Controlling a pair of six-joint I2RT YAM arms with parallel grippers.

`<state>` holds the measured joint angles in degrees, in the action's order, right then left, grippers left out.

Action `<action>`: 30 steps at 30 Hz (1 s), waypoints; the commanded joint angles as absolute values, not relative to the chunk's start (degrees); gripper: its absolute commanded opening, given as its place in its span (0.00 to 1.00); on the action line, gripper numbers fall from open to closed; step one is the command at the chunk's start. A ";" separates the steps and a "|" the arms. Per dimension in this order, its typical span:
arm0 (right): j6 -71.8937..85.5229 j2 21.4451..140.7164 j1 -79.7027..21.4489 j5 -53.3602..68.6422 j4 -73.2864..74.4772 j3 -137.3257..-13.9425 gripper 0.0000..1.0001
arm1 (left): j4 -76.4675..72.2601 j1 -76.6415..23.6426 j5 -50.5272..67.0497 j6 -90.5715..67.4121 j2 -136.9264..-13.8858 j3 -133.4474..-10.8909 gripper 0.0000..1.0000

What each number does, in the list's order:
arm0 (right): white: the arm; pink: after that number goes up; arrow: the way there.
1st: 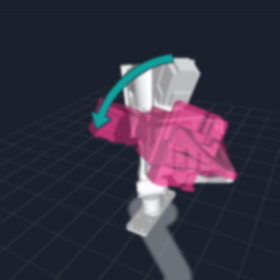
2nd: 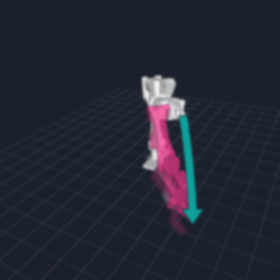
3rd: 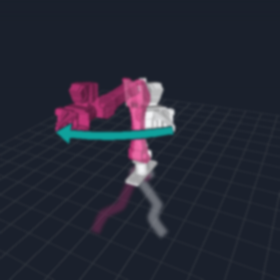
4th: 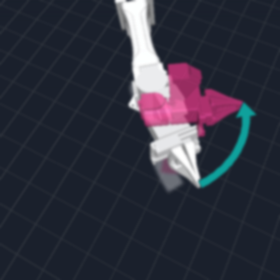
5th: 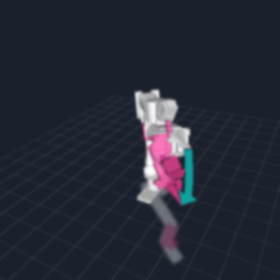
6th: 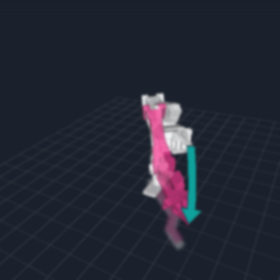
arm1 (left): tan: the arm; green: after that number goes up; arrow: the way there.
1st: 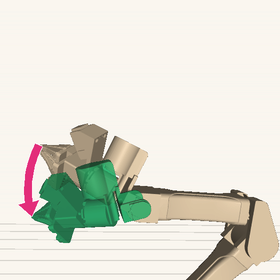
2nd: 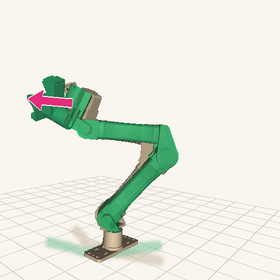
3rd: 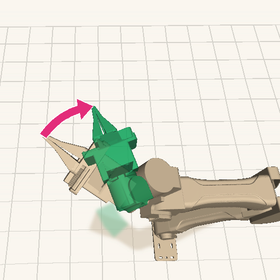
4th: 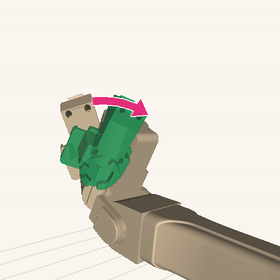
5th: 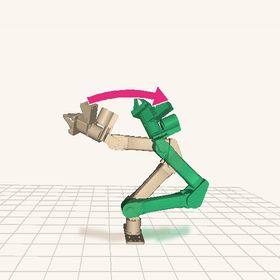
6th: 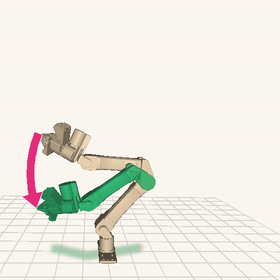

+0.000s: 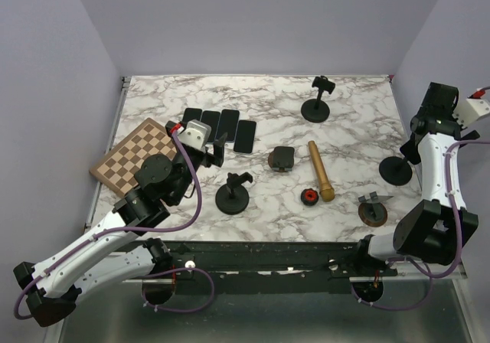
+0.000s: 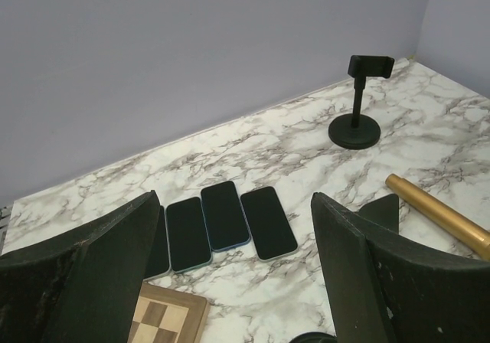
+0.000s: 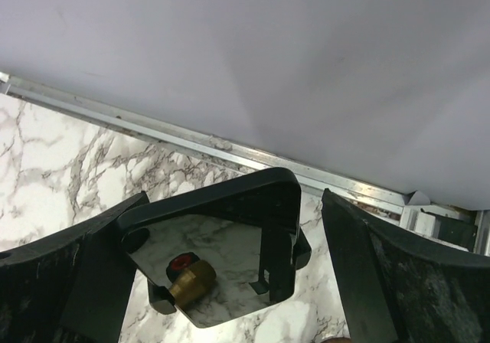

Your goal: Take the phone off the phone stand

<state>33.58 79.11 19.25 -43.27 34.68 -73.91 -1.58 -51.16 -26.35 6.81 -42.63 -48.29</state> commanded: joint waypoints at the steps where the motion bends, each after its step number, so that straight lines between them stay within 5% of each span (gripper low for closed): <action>1: 31.12 78.63 20.31 -37.64 29.82 -72.10 1.00 | -1.89 -51.68 -26.08 6.68 -42.00 -49.13 0.88; 12: 27.86 80.94 20.39 -32.28 27.97 -73.12 1.00 | -1.93 -51.85 -25.84 6.68 -42.33 -49.30 0.88; 18: 28.48 80.28 20.41 -33.99 27.86 -71.98 0.88 | -1.81 -51.90 -26.01 6.68 -42.28 -49.31 0.88; 25: 27.34 77.45 20.39 -31.87 26.35 -70.88 0.60 | -1.75 -52.04 -25.89 6.73 -41.86 -49.38 0.88; 30: 26.67 74.22 20.39 -29.45 25.40 -70.14 0.27 | -1.76 -52.03 -26.02 6.76 -41.31 -49.39 0.88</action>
